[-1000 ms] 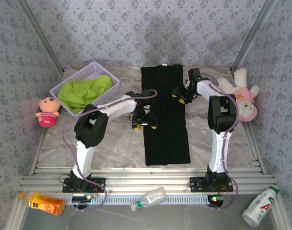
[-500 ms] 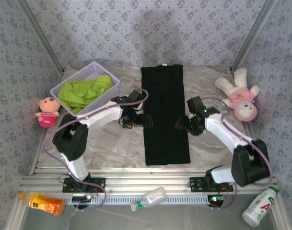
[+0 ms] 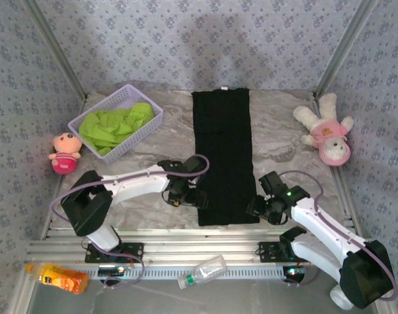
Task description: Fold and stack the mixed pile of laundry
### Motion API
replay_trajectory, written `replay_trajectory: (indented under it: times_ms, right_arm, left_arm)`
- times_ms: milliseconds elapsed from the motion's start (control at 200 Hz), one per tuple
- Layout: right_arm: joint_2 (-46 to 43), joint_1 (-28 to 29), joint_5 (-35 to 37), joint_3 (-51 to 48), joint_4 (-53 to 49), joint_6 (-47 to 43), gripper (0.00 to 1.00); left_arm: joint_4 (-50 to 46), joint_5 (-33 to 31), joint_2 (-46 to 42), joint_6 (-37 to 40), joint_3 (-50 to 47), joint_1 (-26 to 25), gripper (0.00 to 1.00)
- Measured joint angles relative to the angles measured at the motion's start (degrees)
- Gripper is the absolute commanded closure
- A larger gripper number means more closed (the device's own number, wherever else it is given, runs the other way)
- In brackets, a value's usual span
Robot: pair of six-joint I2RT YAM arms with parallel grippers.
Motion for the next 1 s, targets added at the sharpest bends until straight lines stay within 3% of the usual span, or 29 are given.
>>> replay_trajectory:
  times_ms: [170, 350, 535, 680, 834, 999]
  right_arm:
    - [2.7, 0.2, -0.2, -1.9, 2.8, 1.4, 0.56]
    - [4.4, 0.2, 1.3, -1.7, 1.8, 2.4, 0.8]
    - [4.5, 0.2, 2.0, -1.6, 0.9, 2.4, 0.85]
    - [3.8, 0.4, 2.1, -1.6, 0.8, 2.6, 0.87]
    - [3.7, 0.9, 2.0, -1.4, 1.2, 3.3, 0.94]
    - [4.3, 2.3, -1.0, -1.4, 7.2, 4.0, 0.98]
  left_arm:
    - [5.2, -0.2, -2.3, -6.1, -5.6, -5.4, 0.32]
    - [10.8, -0.5, -2.9, -10.3, -8.1, -6.6, 0.36]
    - [15.4, -0.4, -1.1, -12.0, -7.4, -6.6, 0.55]
    - [16.0, -0.2, 2.1, -12.0, -6.7, -6.7, 0.6]
    - [15.4, -0.2, 2.8, -12.4, -6.2, -7.1, 0.72]
    - [14.4, 0.3, 3.9, -11.7, -3.7, -7.4, 0.8]
